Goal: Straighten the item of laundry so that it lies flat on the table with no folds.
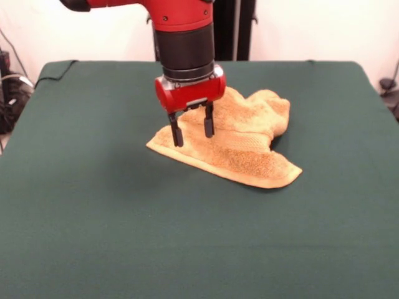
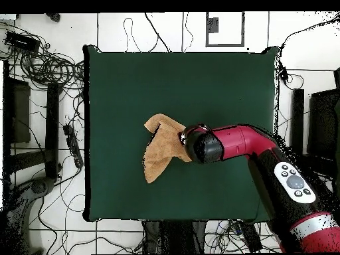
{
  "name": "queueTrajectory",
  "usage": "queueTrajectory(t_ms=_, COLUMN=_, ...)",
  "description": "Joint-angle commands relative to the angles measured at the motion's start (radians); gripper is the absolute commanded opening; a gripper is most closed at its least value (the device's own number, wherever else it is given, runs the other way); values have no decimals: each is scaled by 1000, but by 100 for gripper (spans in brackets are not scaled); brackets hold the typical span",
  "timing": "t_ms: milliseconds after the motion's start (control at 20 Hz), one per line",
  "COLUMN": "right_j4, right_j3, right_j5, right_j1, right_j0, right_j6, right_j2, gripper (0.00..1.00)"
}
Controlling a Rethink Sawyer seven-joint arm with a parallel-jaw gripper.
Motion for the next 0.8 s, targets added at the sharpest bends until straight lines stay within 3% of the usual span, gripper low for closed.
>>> queueTrajectory(t_ms=50, right_j4=-60, right_j3=4, right_j5=-21, right_j1=38, right_j0=22, right_j6=-44, right_j2=-6, gripper=100)
queueTrajectory(t_ms=800, right_j4=-144, right_j3=-47, right_j5=-121, right_j1=147, right_j0=18, right_j6=10, right_j2=-52, gripper=100)
